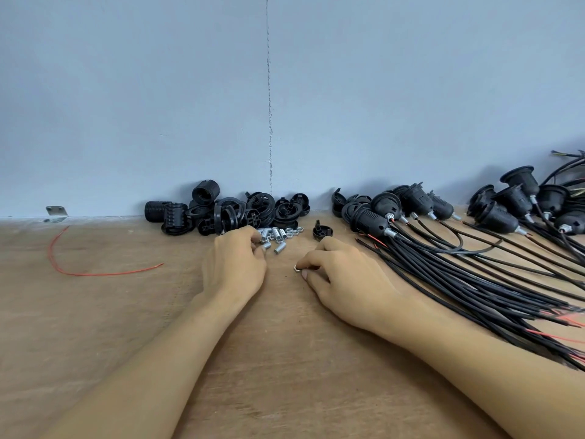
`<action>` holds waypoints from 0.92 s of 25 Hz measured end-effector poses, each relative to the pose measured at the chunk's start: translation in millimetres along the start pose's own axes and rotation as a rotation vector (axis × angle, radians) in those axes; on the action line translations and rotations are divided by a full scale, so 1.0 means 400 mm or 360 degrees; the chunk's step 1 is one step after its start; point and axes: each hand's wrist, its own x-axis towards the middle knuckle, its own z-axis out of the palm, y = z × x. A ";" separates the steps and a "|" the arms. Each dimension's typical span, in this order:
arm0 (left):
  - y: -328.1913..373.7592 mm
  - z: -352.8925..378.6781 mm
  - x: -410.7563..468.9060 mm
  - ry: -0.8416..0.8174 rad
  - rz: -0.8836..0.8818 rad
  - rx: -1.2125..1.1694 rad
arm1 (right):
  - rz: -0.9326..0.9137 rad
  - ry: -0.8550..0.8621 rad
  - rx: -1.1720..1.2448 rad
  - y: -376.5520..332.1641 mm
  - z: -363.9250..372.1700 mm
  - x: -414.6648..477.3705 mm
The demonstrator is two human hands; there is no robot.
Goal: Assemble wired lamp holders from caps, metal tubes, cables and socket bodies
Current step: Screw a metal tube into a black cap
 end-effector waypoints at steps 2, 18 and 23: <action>0.000 -0.002 -0.004 0.0014 0.0000 -0.0053 | 0.0034 0.0019 0.0039 -0.001 0.002 0.005; 0.037 0.026 -0.049 -0.0302 0.0827 -0.0062 | -0.0080 -0.0008 0.0236 0.049 -0.001 0.030; 0.036 0.020 -0.052 -0.0366 0.0786 -0.0312 | -0.0106 -0.0013 0.0250 0.058 -0.010 0.029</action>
